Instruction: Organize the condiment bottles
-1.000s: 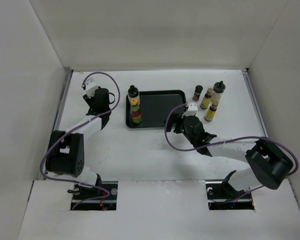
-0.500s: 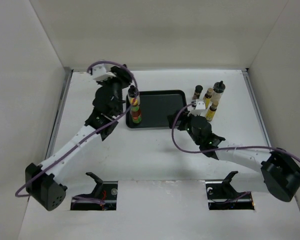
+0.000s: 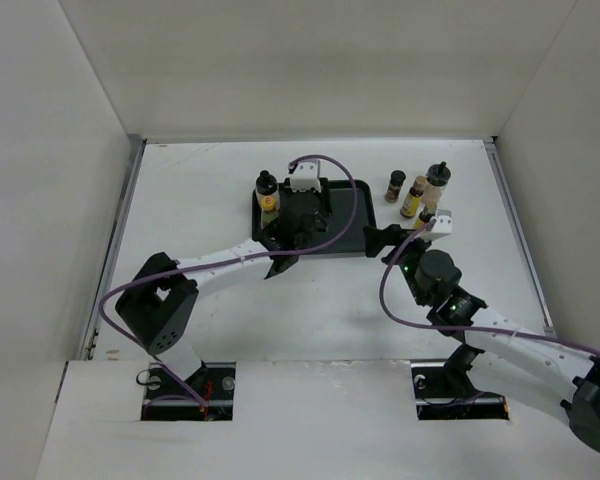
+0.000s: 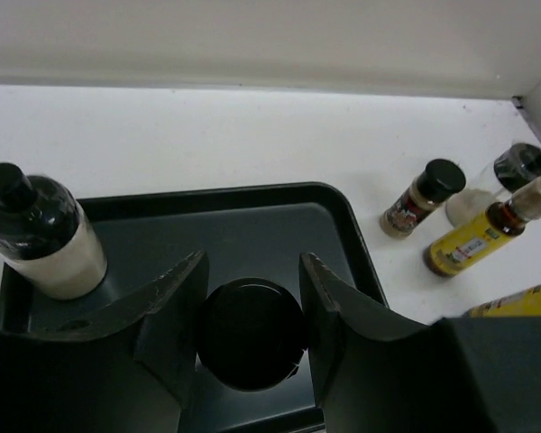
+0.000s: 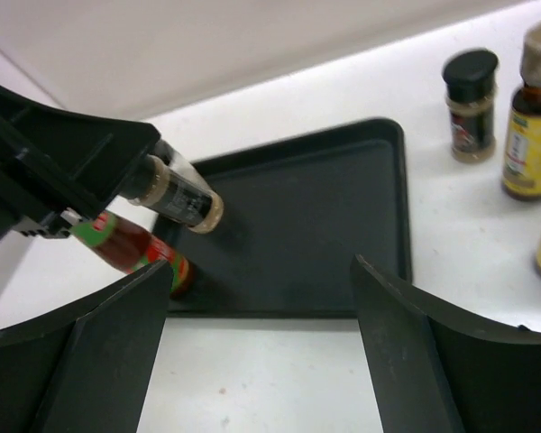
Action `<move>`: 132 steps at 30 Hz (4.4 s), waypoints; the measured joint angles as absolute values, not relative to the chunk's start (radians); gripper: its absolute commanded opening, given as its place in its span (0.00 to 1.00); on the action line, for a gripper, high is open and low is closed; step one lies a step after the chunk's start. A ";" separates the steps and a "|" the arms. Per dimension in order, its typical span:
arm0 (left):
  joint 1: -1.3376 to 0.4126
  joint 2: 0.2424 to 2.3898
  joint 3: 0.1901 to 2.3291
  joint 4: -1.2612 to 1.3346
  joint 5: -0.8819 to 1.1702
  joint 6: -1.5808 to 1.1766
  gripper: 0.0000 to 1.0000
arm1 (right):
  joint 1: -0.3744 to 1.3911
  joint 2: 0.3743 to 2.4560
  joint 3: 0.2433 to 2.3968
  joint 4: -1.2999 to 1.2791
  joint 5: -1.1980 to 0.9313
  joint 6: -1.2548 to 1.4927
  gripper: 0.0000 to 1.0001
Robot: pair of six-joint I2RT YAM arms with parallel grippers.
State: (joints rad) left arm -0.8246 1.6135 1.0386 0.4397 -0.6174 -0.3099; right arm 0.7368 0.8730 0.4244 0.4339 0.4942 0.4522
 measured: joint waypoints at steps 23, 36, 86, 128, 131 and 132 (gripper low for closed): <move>-0.833 1.794 0.902 0.606 -0.619 -0.374 0.33 | 0.733 0.958 0.411 0.410 0.499 0.454 0.88; -0.833 1.821 0.902 0.638 -0.616 -0.383 0.71 | 0.732 0.956 0.411 0.410 0.499 0.458 0.93; -0.614 0.806 0.085 0.688 -0.931 -0.569 1.00 | 0.085 1.614 1.206 -0.019 0.432 0.307 0.96; -0.589 0.878 0.085 0.739 -0.847 -0.599 1.00 | -0.040 1.838 1.363 -0.052 0.269 0.403 0.57; -0.586 0.867 0.085 0.740 -0.847 -0.599 1.00 | -0.035 1.732 1.353 -0.039 0.286 0.390 0.56; -0.584 0.863 0.085 0.742 -0.846 -0.600 1.00 | -0.029 1.691 1.353 -0.027 0.293 0.382 0.56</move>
State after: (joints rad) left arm -0.5838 0.8635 0.0853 0.7422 -0.8463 -0.5999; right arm -0.0288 1.6905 1.3525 -0.0269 0.2932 0.3820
